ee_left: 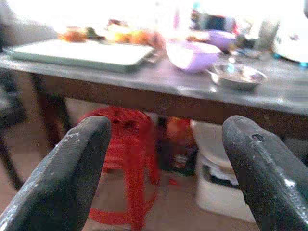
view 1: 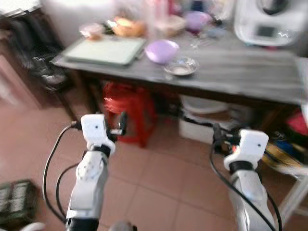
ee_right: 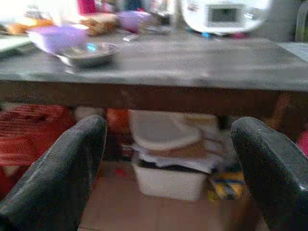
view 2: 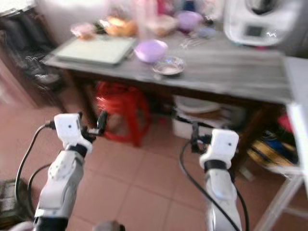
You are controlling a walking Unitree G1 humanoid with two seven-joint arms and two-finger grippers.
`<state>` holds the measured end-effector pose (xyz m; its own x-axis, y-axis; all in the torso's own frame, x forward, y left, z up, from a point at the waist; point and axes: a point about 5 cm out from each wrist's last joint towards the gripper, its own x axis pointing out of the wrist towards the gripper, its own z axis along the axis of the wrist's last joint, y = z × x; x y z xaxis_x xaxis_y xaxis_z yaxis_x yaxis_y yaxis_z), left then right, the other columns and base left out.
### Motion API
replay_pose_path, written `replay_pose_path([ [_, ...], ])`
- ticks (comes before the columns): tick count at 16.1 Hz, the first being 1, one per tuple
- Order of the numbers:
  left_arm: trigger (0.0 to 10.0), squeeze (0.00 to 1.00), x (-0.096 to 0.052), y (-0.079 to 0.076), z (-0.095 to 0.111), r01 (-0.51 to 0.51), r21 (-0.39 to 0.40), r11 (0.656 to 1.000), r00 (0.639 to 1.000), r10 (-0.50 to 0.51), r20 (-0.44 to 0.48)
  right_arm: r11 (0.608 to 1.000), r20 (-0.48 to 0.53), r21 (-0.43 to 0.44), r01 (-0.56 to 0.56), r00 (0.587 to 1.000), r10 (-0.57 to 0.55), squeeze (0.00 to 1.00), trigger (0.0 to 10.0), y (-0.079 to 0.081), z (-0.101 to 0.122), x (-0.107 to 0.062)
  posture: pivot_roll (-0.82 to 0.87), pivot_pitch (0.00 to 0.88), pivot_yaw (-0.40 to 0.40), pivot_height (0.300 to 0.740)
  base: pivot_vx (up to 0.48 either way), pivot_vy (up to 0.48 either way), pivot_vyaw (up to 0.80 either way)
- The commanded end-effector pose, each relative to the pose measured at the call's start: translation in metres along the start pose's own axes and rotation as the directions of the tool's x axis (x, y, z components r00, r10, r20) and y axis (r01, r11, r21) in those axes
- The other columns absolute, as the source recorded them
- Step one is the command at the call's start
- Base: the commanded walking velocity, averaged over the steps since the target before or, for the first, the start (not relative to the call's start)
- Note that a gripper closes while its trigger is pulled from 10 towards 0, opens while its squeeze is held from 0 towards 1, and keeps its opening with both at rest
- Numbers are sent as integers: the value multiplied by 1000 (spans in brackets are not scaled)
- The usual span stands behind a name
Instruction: Setting the table
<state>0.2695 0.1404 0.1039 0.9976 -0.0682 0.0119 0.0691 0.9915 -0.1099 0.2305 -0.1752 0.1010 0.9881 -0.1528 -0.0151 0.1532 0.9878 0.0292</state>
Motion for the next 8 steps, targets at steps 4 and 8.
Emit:
replay_pose_path([
  [4, 10000, 0, 6, 7, -8, -53, -56, 997, 997, 50, -55, 1000, 7, 15, -11, 1000, 11, 0, 10000, 4, -2, 5, -35, 0, 9, 740, 0, 0, -800],
  [8, 10000, 0, 6, 0, -7, 45, -18, 999, 998, -45, -41, 999, 35, 29, -19, 999, 18, 0, 10000, 5, 1, 5, -32, 0, 19, 740, 0, -94, -502],
])
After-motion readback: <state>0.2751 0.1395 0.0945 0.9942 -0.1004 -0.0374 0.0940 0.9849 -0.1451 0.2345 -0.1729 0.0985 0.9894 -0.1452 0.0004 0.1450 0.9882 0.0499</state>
